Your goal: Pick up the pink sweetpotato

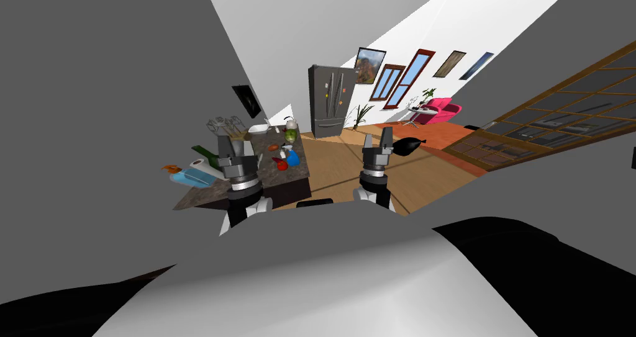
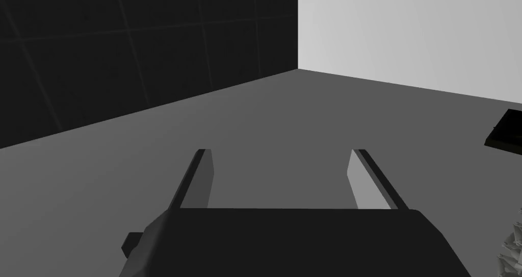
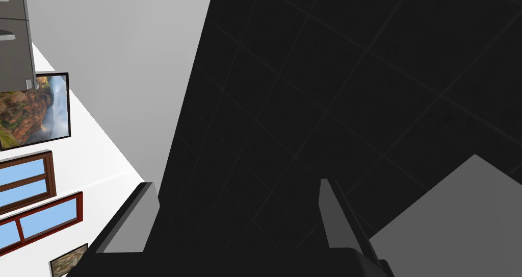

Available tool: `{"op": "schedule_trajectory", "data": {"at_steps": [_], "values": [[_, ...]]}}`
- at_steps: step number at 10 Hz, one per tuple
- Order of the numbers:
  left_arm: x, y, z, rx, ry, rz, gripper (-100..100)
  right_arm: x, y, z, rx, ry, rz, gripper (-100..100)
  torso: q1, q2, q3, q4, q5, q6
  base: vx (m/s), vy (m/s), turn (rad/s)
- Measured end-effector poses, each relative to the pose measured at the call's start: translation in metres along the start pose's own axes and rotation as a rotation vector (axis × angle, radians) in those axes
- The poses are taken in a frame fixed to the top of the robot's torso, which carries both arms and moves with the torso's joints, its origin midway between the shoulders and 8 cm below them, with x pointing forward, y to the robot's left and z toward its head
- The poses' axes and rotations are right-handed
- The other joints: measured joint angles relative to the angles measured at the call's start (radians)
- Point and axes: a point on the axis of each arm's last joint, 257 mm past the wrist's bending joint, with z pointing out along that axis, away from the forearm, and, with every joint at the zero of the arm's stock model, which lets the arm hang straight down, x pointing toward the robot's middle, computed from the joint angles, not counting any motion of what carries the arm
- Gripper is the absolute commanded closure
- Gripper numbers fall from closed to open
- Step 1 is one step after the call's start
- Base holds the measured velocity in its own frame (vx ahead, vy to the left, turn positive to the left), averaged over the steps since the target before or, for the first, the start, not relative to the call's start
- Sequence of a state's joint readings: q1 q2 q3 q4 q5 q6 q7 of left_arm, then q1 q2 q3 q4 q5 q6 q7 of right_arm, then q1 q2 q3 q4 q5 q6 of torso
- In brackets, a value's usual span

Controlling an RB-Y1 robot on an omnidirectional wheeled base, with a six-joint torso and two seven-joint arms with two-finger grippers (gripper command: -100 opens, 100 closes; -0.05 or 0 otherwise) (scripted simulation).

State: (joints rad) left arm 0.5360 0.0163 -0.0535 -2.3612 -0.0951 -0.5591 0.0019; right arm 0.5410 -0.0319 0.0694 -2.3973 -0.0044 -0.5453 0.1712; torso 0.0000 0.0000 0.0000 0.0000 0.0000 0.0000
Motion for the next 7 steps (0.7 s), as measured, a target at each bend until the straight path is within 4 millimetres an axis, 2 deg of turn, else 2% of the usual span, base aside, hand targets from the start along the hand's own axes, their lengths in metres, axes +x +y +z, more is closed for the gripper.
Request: {"op": "schedule_trajectory", "data": {"at_steps": [2, 4, 7], "values": [[0.004, 0.017, 0.007, -0.022, 0.023, -0.009, -100, 0.0, 0.0, 0.0, 0.0, 0.0, 0.0, 0, 0.001, 0.003, 0.002, 0.001, 0.0, 0.0, -0.066, 0.024, -0.023], [0.009, 0.034, 0.011, -0.056, 0.041, -0.016, -100, 0.0, 0.0, 0.0, 0.0, 0.0, 0.0, 0, 0.004, 0.005, 0.003, 0.001, 0.001, 0.0, -0.082, 0.068, 0.001], [0.015, 0.075, 0.019, -0.131, 0.066, -0.026, -100, 0.0, 0.0, 0.0, 0.0, 0.0, 0.0, 0, 0.007, 0.004, 0.003, 0.001, 0.002, 0.0, -0.068, 0.08, 0.003]]}}
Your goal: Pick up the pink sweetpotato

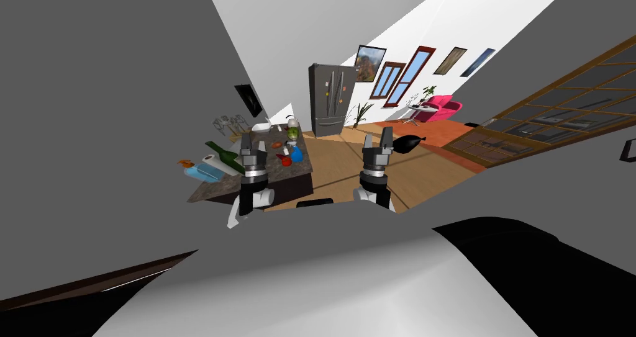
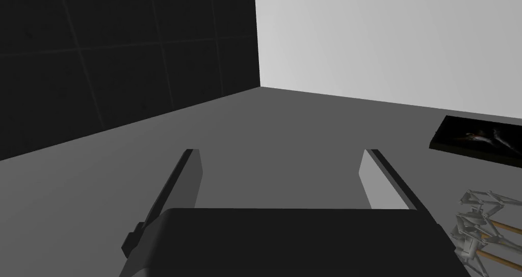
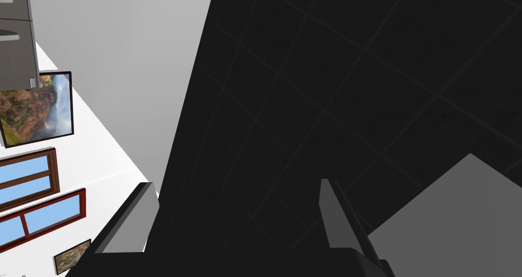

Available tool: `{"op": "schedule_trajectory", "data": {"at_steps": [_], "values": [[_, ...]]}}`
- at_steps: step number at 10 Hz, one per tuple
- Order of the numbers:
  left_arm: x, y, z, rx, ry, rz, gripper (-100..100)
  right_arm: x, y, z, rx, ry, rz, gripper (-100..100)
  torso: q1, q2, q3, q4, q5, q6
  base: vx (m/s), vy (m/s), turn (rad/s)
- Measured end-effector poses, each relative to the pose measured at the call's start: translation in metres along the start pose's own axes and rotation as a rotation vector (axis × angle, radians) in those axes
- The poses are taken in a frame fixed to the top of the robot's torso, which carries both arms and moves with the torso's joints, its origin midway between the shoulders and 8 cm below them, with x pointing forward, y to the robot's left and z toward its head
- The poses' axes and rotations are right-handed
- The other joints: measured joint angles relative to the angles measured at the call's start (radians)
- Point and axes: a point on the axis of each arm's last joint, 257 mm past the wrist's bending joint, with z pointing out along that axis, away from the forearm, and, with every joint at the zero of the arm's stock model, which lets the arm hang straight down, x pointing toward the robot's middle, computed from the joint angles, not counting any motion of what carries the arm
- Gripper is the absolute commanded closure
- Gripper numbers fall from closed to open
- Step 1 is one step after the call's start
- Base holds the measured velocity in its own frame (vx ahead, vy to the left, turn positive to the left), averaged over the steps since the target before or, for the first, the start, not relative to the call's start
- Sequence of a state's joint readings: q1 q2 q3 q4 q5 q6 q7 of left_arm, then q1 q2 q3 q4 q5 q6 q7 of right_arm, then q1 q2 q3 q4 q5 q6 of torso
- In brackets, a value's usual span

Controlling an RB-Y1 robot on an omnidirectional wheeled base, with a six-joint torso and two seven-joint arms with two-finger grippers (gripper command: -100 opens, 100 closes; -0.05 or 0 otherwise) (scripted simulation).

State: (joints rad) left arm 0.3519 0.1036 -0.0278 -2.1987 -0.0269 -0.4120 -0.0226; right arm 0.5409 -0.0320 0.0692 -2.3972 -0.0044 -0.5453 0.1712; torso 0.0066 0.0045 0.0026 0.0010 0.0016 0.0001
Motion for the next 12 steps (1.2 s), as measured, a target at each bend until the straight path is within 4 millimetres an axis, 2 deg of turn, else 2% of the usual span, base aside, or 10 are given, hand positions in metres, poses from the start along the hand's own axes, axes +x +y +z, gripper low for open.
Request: {"op": "schedule_trajectory", "data": {"at_steps": [12], "values": [[0.017, 0.127, 0.039, -0.279, 0.06, -0.014, -100, 0.0, 0.0, 0.0, 0.0, 0.0, 0.0, 0, -0.003, -0.002, -0.001, 0.0, -0.001, 0.0, -0.047, 0.066, 0.008]]}}
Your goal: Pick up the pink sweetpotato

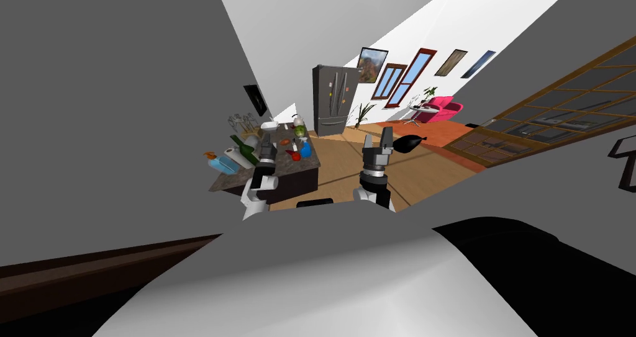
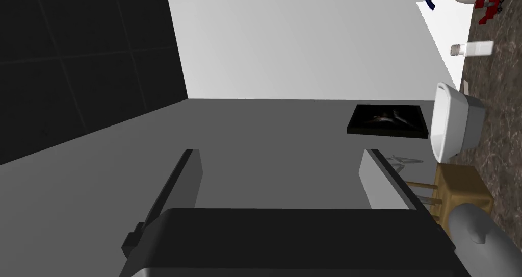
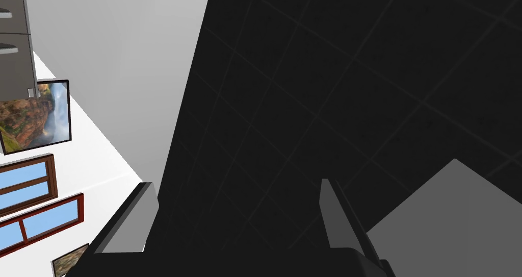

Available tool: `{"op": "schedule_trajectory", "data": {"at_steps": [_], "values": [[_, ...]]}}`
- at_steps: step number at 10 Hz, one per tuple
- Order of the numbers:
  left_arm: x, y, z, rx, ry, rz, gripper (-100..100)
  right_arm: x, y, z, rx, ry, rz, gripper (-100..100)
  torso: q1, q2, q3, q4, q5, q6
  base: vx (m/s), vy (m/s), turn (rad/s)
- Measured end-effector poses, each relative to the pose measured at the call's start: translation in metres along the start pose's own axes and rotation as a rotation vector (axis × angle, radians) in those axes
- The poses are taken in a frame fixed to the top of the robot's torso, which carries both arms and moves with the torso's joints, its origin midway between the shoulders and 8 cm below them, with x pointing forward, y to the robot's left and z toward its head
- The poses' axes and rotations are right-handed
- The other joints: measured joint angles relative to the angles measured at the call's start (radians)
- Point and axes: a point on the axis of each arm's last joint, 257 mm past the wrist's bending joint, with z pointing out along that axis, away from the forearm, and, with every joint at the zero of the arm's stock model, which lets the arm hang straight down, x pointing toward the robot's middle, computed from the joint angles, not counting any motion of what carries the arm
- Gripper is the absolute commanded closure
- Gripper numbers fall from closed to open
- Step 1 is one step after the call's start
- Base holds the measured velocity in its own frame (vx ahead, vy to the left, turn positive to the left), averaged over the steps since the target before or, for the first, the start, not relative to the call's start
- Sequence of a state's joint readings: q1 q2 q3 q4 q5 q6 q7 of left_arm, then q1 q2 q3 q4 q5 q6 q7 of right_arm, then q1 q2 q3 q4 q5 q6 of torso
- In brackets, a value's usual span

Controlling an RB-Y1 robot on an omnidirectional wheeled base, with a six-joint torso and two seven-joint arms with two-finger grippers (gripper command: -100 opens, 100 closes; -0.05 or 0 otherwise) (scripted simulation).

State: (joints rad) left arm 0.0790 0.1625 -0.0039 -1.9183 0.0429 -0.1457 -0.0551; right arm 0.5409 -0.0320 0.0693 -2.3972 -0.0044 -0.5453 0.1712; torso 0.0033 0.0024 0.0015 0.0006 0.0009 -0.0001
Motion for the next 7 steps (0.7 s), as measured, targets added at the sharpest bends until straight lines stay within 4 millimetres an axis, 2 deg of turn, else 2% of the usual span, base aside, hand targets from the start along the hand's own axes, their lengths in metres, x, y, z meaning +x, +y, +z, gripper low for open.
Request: {"op": "schedule_trajectory", "data": {"at_steps": [5, 7], "values": [[0.011, 0.052, 0.031, -0.138, 0.029, -0.008, -100, 0.0, 0.0, 0.0, 0.0, 0.0, 0.0, 0, 0.0, -0.001, -0.001, 0.0, 0.0, 0.0, -0.031, 0.047, -0.009], [0.014, 0.061, 0.035, -0.177, 0.036, -0.01, -100, 0.0, 0.0, 0.0, 0.0, 0.0, 0.0, 0, -0.003, -0.002, -0.001, 0.0, -0.001, 0.0, -0.013, 0.016, -0.007]]}}
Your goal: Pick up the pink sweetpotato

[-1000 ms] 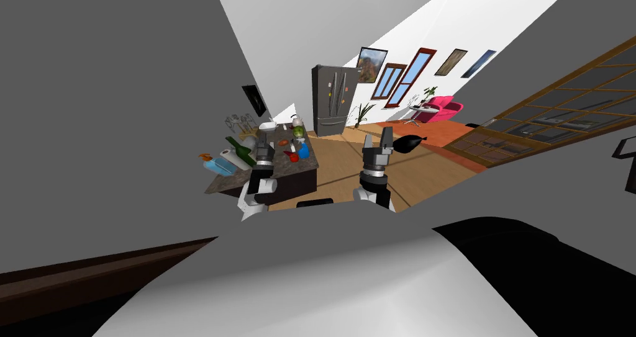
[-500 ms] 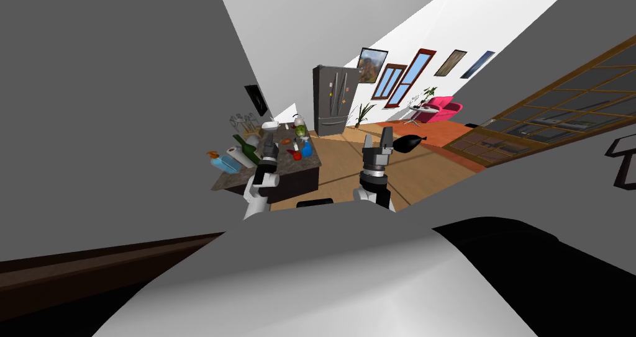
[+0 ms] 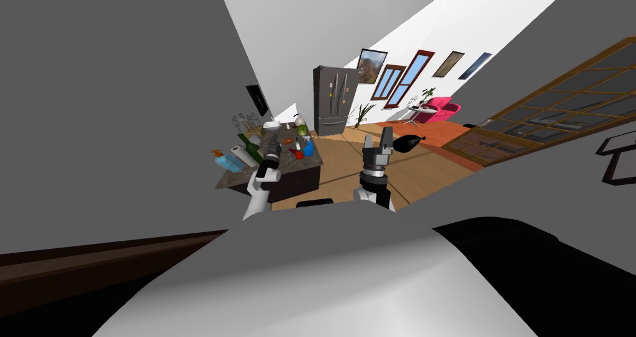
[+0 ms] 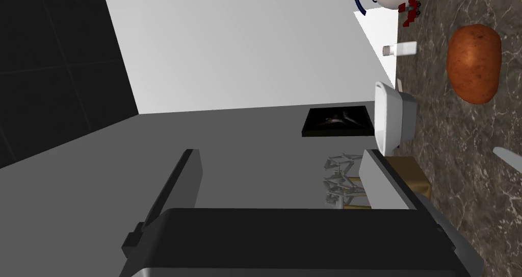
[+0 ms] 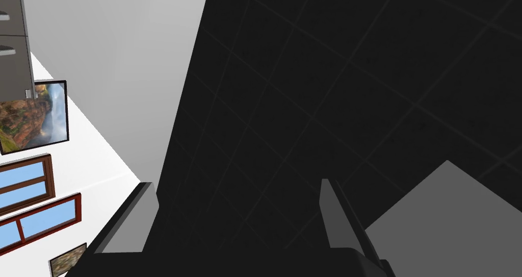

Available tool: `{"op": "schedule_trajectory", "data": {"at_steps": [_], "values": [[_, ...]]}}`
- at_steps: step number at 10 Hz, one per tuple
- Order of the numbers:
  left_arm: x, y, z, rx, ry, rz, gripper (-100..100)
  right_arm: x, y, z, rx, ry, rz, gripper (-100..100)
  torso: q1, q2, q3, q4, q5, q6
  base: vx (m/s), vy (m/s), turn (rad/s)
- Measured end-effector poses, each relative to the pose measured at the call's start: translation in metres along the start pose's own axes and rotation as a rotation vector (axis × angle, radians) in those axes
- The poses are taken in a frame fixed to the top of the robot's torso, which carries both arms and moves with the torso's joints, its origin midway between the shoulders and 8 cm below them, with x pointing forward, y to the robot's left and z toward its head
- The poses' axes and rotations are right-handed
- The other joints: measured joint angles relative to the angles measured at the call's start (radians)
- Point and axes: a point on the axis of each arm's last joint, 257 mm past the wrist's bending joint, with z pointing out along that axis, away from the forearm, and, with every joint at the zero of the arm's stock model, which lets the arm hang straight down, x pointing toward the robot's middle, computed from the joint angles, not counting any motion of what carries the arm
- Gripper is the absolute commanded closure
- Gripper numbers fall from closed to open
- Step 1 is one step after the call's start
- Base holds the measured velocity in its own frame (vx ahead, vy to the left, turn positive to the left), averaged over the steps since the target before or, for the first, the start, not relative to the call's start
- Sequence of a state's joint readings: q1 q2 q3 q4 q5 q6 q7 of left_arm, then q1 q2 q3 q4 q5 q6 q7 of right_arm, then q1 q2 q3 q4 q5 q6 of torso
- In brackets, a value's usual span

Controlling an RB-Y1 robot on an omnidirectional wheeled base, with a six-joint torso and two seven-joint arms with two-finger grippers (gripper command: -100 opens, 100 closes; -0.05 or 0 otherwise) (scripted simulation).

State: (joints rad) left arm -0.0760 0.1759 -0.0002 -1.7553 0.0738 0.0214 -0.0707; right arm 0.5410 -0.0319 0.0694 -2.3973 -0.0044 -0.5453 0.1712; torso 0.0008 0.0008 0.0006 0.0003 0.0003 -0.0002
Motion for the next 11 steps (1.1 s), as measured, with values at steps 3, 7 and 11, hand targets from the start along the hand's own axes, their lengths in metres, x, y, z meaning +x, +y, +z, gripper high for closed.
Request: {"op": "schedule_trajectory", "data": {"at_steps": [3, 7, 11], "values": [[0.009, 0.022, 0.021, -0.08, 0.021, -0.005, -100, 0.0, 0.0, 0.0, 0.0, 0.0, 0.0, 0, 0.0, 0.0, 0.0, 0.0, 0.0, 0.0, -0.026, 0.025, -0.022], [0.019, 0.05, 0.035, -0.184, 0.045, -0.009, -100, 0.0, 0.0, 0.0, 0.0, 0.0, 0.0, 0, 0.0, 0.0, 0.0, 0.0, 0.0, 0.0, -0.014, 0.016, -0.019], [0.031, 0.075, 0.053, -0.293, 0.076, -0.012, -100, 0.0, 0.0, 0.0, 0.0, 0.0, 0.0, 0, 0.0, -0.001, 0.0, 0.0, 0.0, 0.0, -0.008, 0.011, -0.022]]}}
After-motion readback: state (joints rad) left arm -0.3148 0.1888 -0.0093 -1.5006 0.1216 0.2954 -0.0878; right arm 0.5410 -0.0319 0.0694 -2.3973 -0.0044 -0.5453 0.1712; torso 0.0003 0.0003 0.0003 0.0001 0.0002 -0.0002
